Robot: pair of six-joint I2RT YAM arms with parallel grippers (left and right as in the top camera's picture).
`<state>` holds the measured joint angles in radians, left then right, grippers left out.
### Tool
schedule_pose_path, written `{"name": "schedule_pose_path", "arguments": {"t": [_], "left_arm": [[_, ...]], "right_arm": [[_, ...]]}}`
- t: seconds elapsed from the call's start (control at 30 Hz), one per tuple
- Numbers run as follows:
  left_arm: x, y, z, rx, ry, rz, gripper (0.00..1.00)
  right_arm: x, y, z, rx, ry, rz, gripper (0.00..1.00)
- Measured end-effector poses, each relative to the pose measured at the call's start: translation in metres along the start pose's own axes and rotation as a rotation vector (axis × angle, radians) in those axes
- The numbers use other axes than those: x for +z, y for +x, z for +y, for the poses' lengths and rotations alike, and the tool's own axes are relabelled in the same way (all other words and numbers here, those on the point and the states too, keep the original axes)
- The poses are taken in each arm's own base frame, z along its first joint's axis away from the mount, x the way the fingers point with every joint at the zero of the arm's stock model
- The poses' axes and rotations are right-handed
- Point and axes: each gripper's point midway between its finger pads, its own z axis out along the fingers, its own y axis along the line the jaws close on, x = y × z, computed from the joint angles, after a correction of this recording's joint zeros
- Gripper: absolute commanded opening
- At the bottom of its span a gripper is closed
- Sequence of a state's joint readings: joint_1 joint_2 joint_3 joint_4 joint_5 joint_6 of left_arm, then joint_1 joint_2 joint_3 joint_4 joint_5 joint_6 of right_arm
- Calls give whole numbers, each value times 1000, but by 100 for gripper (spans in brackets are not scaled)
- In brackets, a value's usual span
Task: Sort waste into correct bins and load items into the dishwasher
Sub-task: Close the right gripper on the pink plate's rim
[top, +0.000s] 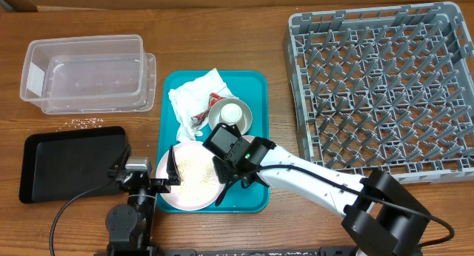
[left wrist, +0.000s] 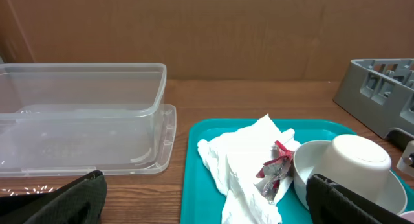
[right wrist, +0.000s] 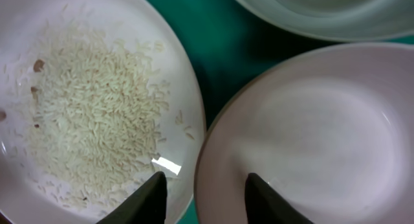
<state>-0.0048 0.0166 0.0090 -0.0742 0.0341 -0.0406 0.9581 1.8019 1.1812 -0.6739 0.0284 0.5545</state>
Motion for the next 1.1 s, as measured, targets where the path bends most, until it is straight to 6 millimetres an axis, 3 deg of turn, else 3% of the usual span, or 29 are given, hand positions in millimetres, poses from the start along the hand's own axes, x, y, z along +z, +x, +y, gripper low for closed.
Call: {"name": "schedule_pose_path", "arguments": {"t": [0.47,0.93,1.1], "left_arm": [[0,0,0,0,0,0,100],[0,0,0,0,0,0,100],[0,0,0,0,0,0,100]], "right_arm": [[0,12,10,-35,21,3,29],[-1,17,10,-45,43,5,5],[-9,17,7,-46,74,25,4]]}}
